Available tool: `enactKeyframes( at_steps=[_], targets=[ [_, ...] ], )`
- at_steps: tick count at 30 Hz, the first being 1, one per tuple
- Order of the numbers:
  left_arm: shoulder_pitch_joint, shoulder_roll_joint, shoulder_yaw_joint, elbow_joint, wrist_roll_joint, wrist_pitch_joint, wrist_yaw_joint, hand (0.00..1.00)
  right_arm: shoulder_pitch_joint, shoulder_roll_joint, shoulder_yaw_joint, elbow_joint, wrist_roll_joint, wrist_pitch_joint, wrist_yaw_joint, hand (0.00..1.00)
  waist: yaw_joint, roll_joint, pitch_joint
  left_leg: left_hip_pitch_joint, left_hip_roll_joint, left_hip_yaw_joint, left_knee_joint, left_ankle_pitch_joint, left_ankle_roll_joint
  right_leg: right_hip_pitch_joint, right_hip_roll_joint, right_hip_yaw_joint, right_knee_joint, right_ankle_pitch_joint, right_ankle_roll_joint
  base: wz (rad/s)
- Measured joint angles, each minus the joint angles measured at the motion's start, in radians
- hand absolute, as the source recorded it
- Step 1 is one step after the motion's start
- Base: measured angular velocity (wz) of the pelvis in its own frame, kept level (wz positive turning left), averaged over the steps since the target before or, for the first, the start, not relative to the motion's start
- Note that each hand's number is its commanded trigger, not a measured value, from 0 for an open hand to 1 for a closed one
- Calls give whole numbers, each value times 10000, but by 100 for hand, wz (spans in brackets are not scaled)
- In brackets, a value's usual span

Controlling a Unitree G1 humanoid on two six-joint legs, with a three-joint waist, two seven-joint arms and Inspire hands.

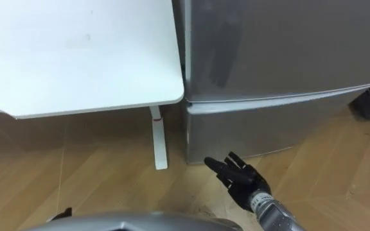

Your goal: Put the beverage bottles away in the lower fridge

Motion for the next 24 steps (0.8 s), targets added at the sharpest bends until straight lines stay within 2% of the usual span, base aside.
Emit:
enactKeyframes(
  at_steps=[13,20,23,24],
  targets=[
    [-72,-164,-170,-18,-85,-50,218,0,-31,-22,477,197,-555,-6,-2,0,140,121,16,122,-22,-77,-60,4,3,117,-50,-36,-4,7,7,0],
    [-88,-159,-168,-17,-101,-52,318,0,-383,-42,492,1404,-2395,-3,-130,0,244,28,62,161,-29,-90,-120,4,4,164,-24,-45,-4,7,7,0],
    [-99,-162,-183,-2,-286,-76,397,0,-399,-45,468,1883,-3192,-33,-360,0,191,-6,81,151,-128,-234,-36,6,9,196,-41,-153,-13,7,8,8],
    [-96,-163,-202,-4,-321,-125,435,0,-386,-46,465,2019,-3603,-35,-580,0,190,9,64,136,-140,-281,-36,6,11,194,-46,-166,-12,7,9,8]
  ],
)
